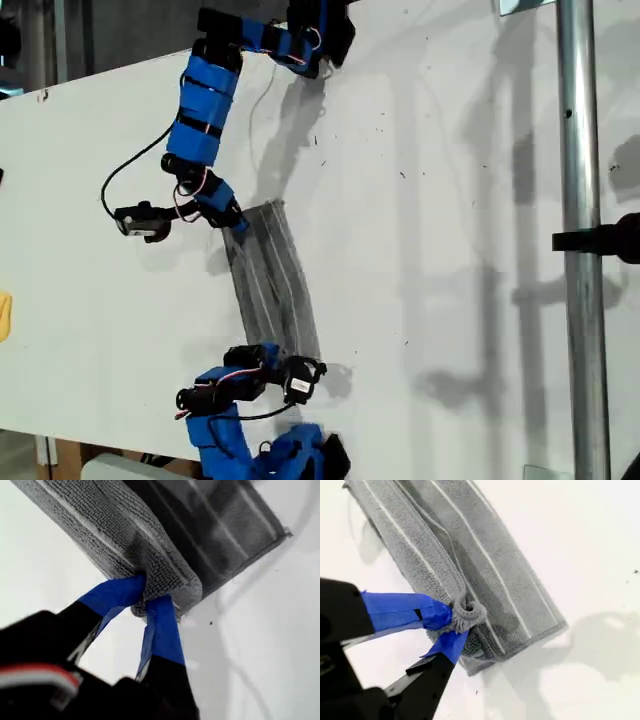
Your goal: Grasp corners of a towel and fold twice.
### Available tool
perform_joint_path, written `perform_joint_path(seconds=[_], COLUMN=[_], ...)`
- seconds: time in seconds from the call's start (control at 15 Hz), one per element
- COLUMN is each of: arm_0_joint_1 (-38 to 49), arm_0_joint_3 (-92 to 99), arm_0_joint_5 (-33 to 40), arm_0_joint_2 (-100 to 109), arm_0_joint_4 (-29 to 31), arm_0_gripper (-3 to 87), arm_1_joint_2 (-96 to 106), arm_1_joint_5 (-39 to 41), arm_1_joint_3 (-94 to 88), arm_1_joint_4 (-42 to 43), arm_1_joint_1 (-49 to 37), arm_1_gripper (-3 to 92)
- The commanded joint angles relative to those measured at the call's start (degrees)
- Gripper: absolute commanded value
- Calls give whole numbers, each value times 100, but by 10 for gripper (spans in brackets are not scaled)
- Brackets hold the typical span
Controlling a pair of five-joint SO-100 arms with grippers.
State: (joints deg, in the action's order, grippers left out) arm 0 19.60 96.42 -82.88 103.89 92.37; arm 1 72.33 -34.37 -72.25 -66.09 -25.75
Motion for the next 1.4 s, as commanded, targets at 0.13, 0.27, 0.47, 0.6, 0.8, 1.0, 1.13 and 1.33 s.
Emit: perform_joint_path(seconds=[0.13,0.27,0.47,0.6,0.8,1.0,1.13,1.33], arm_0_joint_1=[2074,2443,2145,1731,1195,993,1020,1222], arm_0_joint_3=[-114,-325,431,1143,2232,3067,3472,3709], arm_0_joint_5=[1564,1916,1696,1266,536,308,299,483], arm_0_joint_2=[325,360,448,606,949,967,949,844], arm_0_joint_4=[0,26,-396,-809,-1538,-2312,-2663,-2813], arm_0_gripper=[-28,-28,-27,-23,-17,13,53,165], arm_1_joint_2=[-360,-220,-123,-290,-624,-1081,-1397,-1696], arm_1_joint_5=[747,888,835,703,519,325,246,158], arm_1_joint_3=[1512,1863,1274,756,439,457,457,457], arm_1_joint_4=[457,272,70,105,158,272,299,325], arm_1_joint_1=[-1116,-1248,-905,-694,-457,-352,-413,-650], arm_1_gripper=[-3,-3,-3,-3,-3,-3,-3,-3])
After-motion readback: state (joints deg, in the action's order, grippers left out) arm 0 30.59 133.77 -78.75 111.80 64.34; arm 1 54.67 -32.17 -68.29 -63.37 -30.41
